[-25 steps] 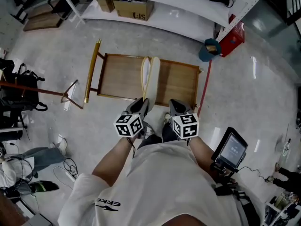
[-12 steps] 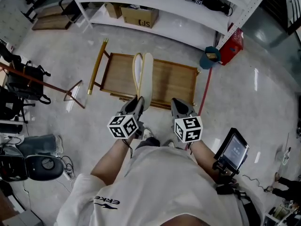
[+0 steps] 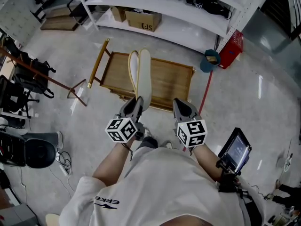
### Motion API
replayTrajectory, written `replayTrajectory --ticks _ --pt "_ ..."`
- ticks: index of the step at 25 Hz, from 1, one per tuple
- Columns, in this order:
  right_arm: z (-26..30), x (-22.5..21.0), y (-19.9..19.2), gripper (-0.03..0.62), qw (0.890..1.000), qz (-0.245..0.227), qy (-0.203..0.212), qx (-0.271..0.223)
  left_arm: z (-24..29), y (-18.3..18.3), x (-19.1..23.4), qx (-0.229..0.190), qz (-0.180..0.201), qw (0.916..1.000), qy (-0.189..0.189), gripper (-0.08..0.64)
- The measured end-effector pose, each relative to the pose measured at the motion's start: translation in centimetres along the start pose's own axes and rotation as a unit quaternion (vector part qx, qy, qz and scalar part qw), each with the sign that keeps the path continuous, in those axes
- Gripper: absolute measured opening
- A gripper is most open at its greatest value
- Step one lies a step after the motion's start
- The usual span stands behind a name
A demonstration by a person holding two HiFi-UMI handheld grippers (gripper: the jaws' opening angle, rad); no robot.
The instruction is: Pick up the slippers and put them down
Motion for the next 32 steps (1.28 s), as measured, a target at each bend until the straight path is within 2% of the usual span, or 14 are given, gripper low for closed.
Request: replayTrajectory --ticks 6,17,22,32 --pt "-2.2 -0.9 0.2 0.003 1.000 -0.001 0.005 -0.015 -1.1 0.1 -2.1 -0.027 0.010 0.9995 0.008 0.074" --pt "-3.4 -1.4 0.3 0.003 1.000 -0.001 0.010 -0.025 -1.4 0.0 -3.9 -0.033 0.034 0.9988 0.010 0.072" --pt "-3.5 -1.7 0.4 0.003 1.000 0.000 0.007 -0.030 -1.4 0.1 -4.0 -0.052 0.024 0.9983 0.003 0.074" --pt "-3.8 -1.9 0.0 0.003 0.999 0.002 0.007 -0.034 -1.3 -0.4 -4.3 -0.050 0.028 0.9984 0.007 0.074"
Point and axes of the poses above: the fingertips, and each gripper's own axes: z forward along the fingers, x to its left, y out of its top, the point moved 9 cm from there along -z, backward along the fingers, and after that the axes turned 12 degrees about -y, right-handed, at the moved point
